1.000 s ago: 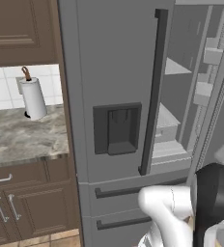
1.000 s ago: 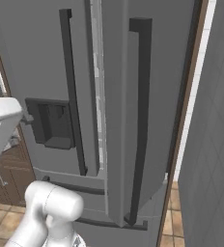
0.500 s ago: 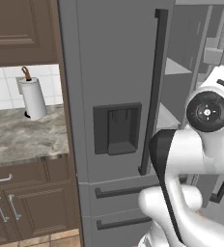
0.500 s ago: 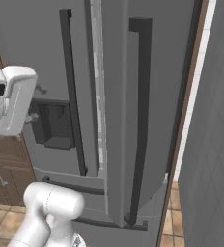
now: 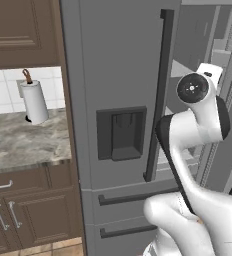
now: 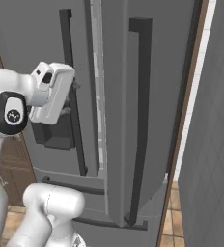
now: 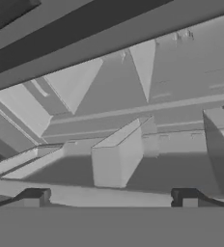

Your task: Move the hot dog bun to the plate on the dining table and place the condiment next to that plate. Then navigate to the fridge and take the sausage and place it on the plate as well.

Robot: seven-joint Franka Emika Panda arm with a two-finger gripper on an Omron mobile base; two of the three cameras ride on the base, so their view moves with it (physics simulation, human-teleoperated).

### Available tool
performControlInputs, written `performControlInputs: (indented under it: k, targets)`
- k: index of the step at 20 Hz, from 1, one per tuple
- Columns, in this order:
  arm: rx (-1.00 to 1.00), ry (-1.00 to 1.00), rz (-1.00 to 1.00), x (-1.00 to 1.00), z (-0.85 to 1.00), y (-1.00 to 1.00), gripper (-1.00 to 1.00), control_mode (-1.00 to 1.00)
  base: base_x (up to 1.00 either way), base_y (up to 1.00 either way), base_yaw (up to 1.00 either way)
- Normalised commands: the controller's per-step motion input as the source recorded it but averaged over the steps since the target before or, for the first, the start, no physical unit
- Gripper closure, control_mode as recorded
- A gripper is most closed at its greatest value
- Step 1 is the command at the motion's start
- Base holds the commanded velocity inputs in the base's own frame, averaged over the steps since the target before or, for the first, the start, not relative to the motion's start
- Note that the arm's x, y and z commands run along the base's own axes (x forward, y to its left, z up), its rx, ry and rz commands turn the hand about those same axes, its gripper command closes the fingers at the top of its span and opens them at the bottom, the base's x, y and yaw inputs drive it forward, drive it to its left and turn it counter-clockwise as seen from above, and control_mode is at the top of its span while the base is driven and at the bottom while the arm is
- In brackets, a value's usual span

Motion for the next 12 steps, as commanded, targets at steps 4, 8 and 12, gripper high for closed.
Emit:
performControlInputs:
  k: [4,8,12]
  targets:
    - [-0.02,0.03,0.0,0.64,-0.38,-0.23,-1.0,-1.0,0.0,0.0,0.0]
    - [-0.03,0.0,0.0,0.57,-0.36,-0.25,-1.0,-1.0,0.0,0.0,0.0]
    - [-0.02,0.0,-0.01,0.46,-0.33,-0.33,-1.0,-1.0,0.0,0.0,0.0]
